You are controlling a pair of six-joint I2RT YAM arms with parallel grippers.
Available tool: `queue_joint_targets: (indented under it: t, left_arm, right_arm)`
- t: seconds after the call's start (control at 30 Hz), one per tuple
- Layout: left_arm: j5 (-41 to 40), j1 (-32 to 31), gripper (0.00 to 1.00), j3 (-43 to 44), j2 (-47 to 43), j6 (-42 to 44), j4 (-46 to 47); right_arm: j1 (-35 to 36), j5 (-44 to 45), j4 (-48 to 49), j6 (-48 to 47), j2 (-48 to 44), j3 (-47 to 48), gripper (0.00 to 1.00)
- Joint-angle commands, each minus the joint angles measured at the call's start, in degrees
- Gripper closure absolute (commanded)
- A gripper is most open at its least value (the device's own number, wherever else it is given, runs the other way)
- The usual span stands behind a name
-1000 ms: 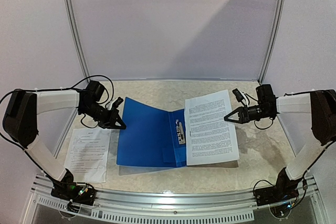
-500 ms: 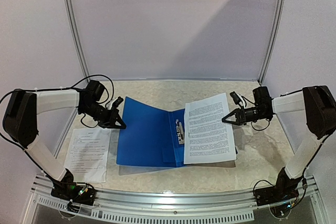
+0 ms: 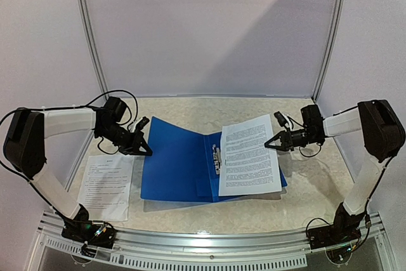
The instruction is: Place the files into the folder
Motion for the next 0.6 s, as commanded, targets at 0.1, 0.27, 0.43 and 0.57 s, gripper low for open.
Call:
queue_joint_targets:
  t: [0.1,0.27,0.43,0.57]
  left_arm:
    - [-1.05,-1.24,0.99,1.75,-0.62,1.44,-0.34]
    - [-1.3,-1.4,0.99,1.81,-0.97,1.64,-0.57]
    - [-1.4,-1.54,0.99,1.86,-1.19,1.71,-0.6]
    - [-1.4,-1.63,0.99,1.8,-1.37,1.8,-0.62]
  right_arm:
    - [2.18,2.03,-9.28,-3.79,5.19,9.54,1.0]
    - [2.54,4.93,-20.77,-11.53,9.24,15.88,1.0]
    - [2.63,7.3,-28.67,-15.46,11.22,19.93,1.0]
    - [2.65,8.45,-32.75,-18.78,11.21,21.54,1.0]
